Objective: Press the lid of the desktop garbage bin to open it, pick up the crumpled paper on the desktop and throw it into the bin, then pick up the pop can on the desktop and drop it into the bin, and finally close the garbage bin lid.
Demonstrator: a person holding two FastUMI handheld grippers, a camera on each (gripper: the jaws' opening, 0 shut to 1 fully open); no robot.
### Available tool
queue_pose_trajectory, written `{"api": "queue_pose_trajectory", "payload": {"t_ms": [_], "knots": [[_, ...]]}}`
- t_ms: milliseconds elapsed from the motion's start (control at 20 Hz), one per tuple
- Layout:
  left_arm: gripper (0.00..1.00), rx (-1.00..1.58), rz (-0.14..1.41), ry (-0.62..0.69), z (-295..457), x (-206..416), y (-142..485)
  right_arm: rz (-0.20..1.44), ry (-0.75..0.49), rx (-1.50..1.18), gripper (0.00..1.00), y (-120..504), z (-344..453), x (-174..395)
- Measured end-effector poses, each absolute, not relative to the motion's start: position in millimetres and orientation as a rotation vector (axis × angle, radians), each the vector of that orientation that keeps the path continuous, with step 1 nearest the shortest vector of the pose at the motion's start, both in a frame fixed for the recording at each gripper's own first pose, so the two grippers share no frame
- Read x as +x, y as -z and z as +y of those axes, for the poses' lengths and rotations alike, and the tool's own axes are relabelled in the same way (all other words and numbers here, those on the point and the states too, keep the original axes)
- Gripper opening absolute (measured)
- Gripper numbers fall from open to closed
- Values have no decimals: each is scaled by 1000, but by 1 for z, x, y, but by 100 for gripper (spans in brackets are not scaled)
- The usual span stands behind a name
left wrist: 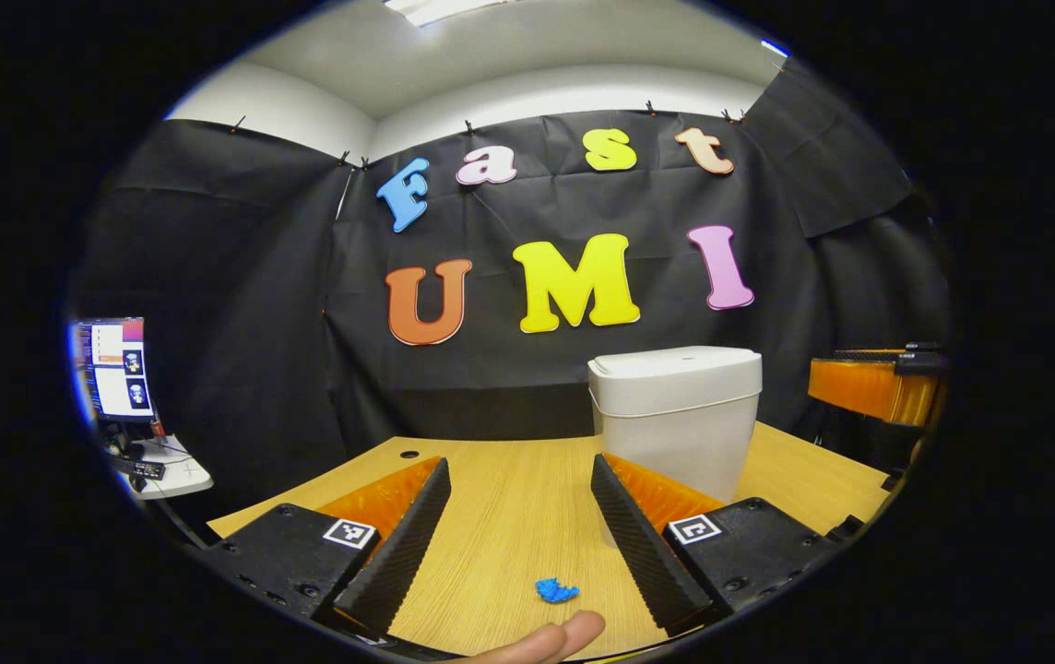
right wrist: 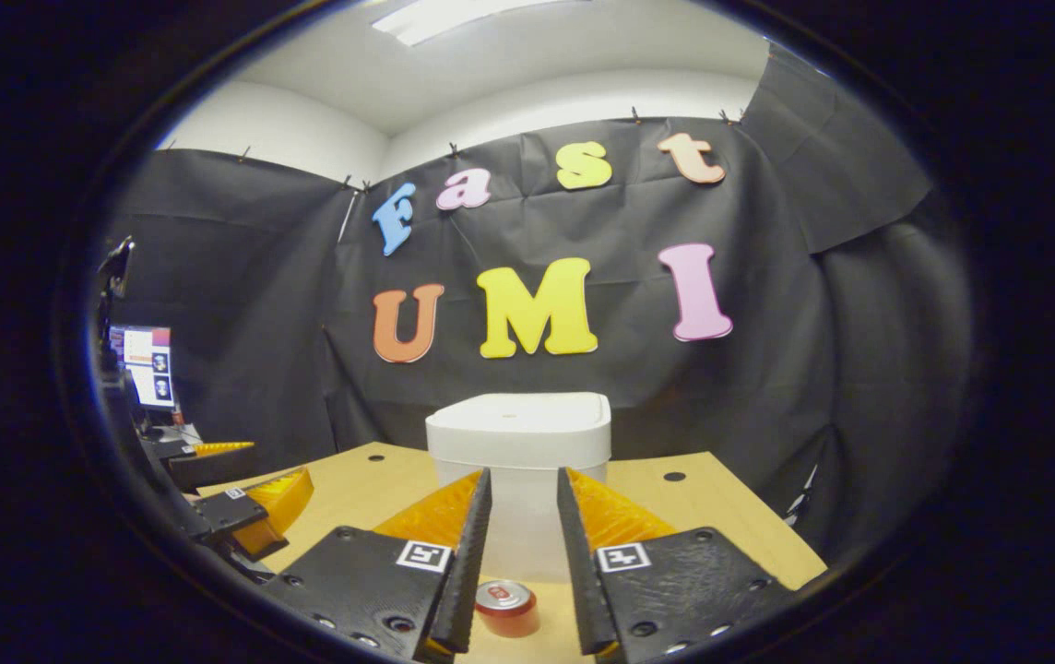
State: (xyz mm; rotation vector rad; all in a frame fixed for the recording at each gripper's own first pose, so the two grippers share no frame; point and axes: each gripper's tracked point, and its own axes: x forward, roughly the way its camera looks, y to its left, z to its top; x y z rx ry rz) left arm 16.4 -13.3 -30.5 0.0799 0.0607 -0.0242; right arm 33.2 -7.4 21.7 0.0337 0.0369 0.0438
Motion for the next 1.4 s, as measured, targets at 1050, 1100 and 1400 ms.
{"api": "queue_pose_trajectory", "payload": {"t_ms": [1050,1100,1400], "knots": [[99,54,139,-12,9,36,52,395,-3,-29,1,-31,17,191],[99,53,135,-14,12,33,50,403,5,-33,1,-29,17,190],[99,66,133,-6,17,34,47,326,77,-51,1,-50,24,183]]}}
